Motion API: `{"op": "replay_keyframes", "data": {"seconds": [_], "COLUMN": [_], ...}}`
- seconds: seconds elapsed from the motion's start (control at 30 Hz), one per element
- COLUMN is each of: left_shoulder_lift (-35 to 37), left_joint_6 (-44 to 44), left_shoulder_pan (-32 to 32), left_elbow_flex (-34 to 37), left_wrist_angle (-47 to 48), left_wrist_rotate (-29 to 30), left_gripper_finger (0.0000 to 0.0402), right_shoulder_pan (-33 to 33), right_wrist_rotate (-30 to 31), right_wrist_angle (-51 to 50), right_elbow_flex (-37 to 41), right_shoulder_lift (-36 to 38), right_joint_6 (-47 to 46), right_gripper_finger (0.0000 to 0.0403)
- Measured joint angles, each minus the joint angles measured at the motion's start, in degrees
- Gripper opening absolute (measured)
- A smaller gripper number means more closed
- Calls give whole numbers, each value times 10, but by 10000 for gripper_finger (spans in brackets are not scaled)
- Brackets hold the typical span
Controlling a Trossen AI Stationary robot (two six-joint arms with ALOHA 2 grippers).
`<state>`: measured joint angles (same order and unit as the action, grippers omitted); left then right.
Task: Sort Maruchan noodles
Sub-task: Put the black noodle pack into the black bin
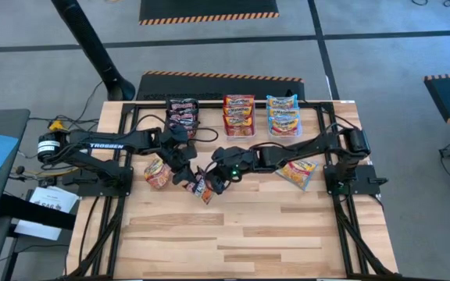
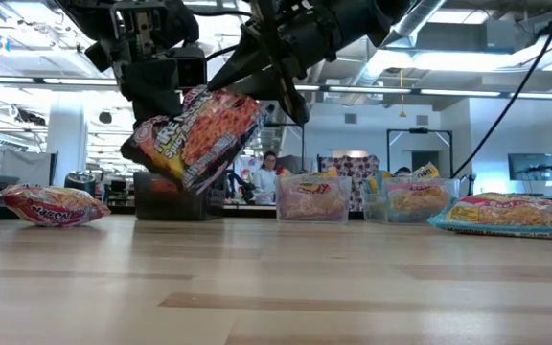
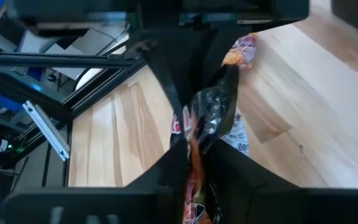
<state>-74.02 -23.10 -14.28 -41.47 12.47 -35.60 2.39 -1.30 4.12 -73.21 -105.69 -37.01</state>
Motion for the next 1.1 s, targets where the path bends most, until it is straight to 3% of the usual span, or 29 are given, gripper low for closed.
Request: {"op": "replay_keyframes", "data": {"seconds": [0.13, 0.4, 0.7, 0.9, 1.1], "left_shoulder_lift": [3, 35, 116, 175, 191], "left_joint_6": [8, 41, 100, 139, 237], "left_shoulder_pan": [0, -34, -131, -194, -218], "left_elbow_flex": [0, -1, -1, -3, -86], "left_wrist_angle": [9, 62, 125, 130, 238], "left_wrist_rotate": [10, 48, 128, 149, 248], "left_gripper_finger": [1, 0, 0, 0, 0], "right_shoulder_pan": [-15, -66, -77, -77, -77], "right_wrist_rotate": [-13, -153, -168, -168, -168], "right_wrist_angle": [0, -5, -1, -2, -15], "right_elbow_flex": [0, -14, -28, -28, -27], "right_shoulder_lift": [9, 39, 82, 95, 88], "right_joint_6": [0, 0, 77, 105, 105], "right_gripper_finger": [130, 172, 175, 175, 175]}}
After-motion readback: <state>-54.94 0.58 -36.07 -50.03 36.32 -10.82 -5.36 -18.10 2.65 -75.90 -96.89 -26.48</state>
